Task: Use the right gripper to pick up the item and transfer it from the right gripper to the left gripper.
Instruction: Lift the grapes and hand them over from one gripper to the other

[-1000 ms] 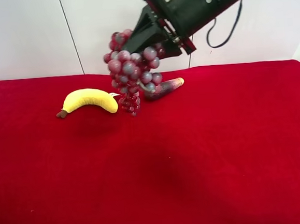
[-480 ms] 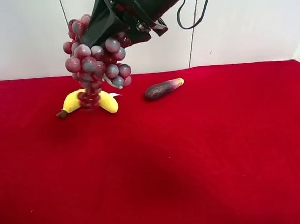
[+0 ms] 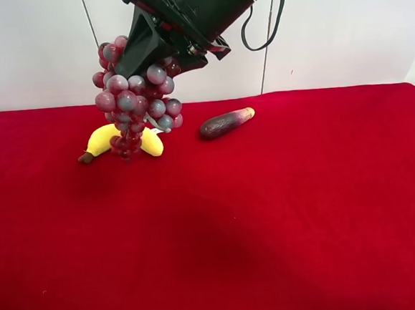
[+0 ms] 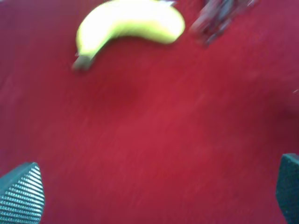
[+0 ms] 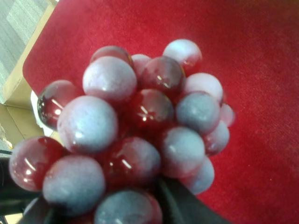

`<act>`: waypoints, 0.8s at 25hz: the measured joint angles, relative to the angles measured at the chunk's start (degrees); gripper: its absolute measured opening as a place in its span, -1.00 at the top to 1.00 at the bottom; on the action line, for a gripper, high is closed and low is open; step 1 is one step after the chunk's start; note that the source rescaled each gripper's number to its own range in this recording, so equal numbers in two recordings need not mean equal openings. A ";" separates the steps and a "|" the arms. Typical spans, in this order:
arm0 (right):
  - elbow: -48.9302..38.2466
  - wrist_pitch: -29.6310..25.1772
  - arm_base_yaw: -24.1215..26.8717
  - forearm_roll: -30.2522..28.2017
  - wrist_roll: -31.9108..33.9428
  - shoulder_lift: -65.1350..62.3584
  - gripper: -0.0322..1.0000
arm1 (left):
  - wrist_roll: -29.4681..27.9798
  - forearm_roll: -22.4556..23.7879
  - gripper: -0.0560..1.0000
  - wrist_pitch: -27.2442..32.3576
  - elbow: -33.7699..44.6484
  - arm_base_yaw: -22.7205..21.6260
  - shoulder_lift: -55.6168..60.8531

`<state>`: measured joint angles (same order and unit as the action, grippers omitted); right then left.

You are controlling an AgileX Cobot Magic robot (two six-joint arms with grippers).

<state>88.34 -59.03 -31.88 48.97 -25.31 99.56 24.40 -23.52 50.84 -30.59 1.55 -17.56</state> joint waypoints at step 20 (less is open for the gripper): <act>0.00 1.90 0.00 0.00 0.00 0.00 0.88 | 50.37 -42.02 -1.00 -21.29 0.00 0.95 -36.36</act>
<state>88.34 -57.13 -31.88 48.97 -25.31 99.56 74.77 -65.54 29.55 -30.59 2.50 -53.92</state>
